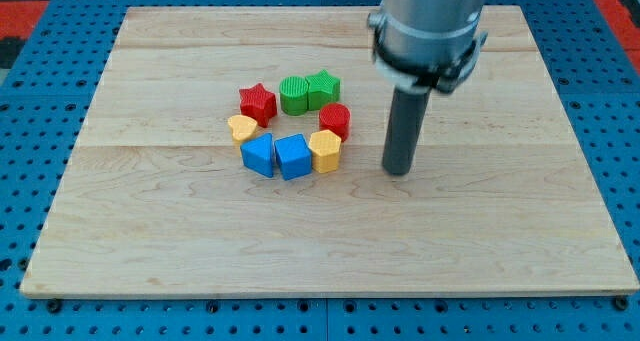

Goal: Place the green star diagonally top right to the red circle

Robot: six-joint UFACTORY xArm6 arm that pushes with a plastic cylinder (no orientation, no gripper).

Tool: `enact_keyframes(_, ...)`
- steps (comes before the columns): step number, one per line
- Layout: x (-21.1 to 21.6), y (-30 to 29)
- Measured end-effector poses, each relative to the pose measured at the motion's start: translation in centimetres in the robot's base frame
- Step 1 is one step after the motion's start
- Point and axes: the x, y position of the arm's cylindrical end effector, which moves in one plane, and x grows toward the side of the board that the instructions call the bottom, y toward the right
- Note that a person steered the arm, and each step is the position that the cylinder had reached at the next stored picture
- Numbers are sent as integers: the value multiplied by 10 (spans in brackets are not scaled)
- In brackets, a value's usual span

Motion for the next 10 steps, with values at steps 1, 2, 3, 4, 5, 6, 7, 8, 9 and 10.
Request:
enact_keyframes(1, 36, -55)
enact_keyframes(2, 30, -99)
enact_keyframes(3, -4, -102)
enact_keyframes(4, -53, -105)
enact_keyframes(5, -84, -106)
enact_keyframes(6, -120, -108)
enact_keyframes(7, -127, -100)
enact_keyframes(8, -127, -87)
enact_keyframes(9, -135, -54)
enact_keyframes(10, -144, -39)
